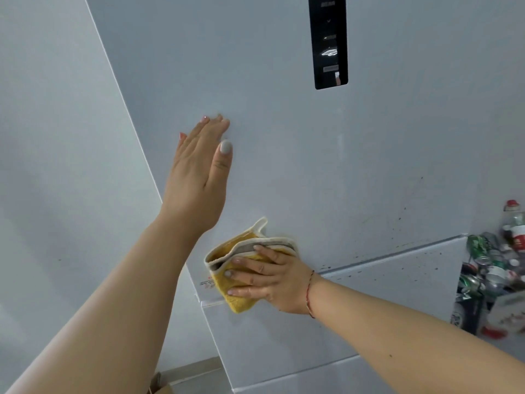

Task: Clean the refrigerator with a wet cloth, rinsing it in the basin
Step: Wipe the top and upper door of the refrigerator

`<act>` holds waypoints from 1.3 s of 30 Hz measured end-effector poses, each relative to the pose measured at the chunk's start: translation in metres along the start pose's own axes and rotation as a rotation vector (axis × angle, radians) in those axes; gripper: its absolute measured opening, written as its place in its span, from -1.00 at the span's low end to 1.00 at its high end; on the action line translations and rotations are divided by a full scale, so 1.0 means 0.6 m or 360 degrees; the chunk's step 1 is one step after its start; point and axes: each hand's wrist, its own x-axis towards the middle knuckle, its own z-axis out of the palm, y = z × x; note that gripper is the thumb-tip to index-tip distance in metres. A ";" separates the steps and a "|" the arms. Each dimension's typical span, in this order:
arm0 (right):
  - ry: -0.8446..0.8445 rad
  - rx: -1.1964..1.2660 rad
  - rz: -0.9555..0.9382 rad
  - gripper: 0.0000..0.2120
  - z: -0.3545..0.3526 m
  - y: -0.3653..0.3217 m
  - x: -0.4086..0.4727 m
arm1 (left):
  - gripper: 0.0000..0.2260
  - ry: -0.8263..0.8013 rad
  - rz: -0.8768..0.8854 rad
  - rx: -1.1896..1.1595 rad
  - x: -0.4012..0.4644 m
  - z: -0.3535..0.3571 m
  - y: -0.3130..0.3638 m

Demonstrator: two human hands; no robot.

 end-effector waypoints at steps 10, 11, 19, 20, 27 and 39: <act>0.0063 -0.0277 0.0246 -0.57 -0.038 0.118 -0.200 | -0.50 0.0125 0.0168 -0.0065 0.018 0.086 0.096; 0.0086 -0.0311 0.0289 -0.57 -0.041 0.130 -0.219 | -0.51 0.0133 0.0177 -0.0081 0.020 0.094 0.103; 0.0202 -0.0353 0.0980 -0.51 -0.072 0.237 -0.335 | -0.52 0.0216 0.0192 -0.0082 0.041 0.145 0.138; 0.0211 -0.0339 0.1119 -0.49 -0.076 0.246 -0.341 | -0.53 0.0226 0.0191 -0.0088 0.043 0.148 0.142; 0.0394 -0.0037 0.2312 -0.46 -0.100 0.252 -0.239 | -0.53 0.0177 0.0279 -0.0033 0.046 0.171 0.153; 0.0414 -0.0225 0.1153 -0.52 -0.072 0.239 -0.270 | -0.52 -0.0029 0.0534 0.0073 0.071 0.233 0.185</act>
